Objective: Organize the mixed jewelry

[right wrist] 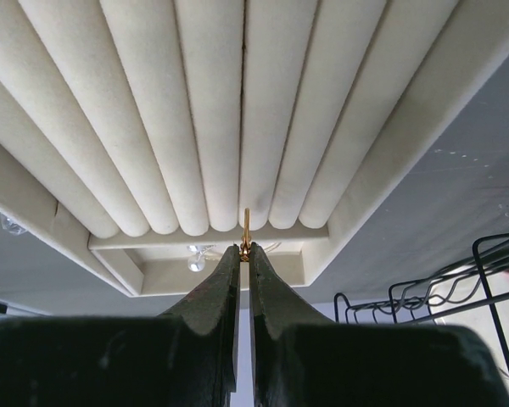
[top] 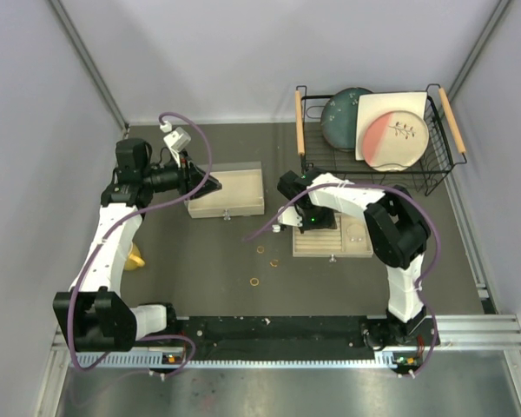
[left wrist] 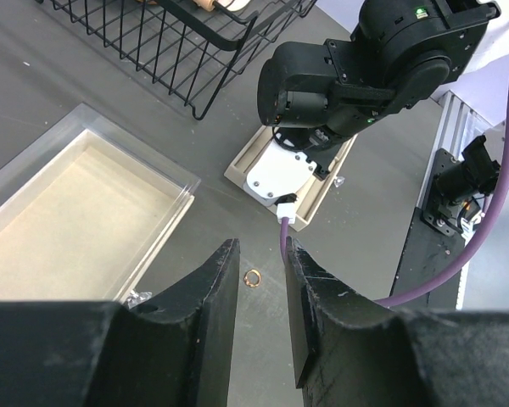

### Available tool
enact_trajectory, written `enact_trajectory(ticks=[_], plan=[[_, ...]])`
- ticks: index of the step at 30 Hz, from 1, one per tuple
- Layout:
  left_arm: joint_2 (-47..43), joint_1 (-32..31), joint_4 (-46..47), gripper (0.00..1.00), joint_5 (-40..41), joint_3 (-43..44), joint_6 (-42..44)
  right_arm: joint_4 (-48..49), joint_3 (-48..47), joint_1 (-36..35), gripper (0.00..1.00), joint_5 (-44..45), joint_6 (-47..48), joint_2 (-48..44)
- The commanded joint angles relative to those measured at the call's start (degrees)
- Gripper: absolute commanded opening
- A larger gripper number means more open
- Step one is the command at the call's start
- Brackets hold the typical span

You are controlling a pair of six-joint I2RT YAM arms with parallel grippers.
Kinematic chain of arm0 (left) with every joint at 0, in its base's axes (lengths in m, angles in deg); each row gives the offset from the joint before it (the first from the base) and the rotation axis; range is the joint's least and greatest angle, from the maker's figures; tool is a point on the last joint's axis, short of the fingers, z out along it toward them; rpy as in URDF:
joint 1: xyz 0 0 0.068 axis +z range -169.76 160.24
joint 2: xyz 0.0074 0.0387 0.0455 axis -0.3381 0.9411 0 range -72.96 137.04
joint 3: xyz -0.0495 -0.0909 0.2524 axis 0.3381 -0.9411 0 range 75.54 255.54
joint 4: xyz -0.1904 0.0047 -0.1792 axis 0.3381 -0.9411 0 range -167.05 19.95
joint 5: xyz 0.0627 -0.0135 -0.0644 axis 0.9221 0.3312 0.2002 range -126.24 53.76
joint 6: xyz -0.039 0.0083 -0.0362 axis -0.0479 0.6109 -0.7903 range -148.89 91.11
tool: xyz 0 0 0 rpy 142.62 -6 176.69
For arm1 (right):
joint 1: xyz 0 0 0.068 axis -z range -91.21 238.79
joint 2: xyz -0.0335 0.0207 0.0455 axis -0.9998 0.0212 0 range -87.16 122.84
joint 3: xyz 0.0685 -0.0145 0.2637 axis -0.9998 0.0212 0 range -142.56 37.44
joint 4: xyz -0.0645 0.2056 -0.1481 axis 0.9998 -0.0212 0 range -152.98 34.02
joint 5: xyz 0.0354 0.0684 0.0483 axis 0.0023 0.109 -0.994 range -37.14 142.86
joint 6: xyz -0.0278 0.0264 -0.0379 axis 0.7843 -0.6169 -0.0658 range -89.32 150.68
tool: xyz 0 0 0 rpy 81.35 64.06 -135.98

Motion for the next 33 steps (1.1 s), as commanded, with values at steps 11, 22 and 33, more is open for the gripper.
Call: enact_trajectory(ticks=[11, 22, 33], plan=[[-0.05, 0.45, 0.80, 0.33, -2.66, -0.51, 1.07, 0.20, -0.72, -0.23, 0.00, -1.97, -0.52, 0.41], [0.82, 0.72, 0.88, 0.33, -2.83, -0.86, 1.42, 1.78, 0.07, -0.23, 0.00, -2.50, -0.34, 2.17], [0.82, 1.16, 0.71, 0.33, -3.53, -1.65, 2.12, 3.01, 1.30, -0.23, 0.00, -2.85, -0.25, 4.02]])
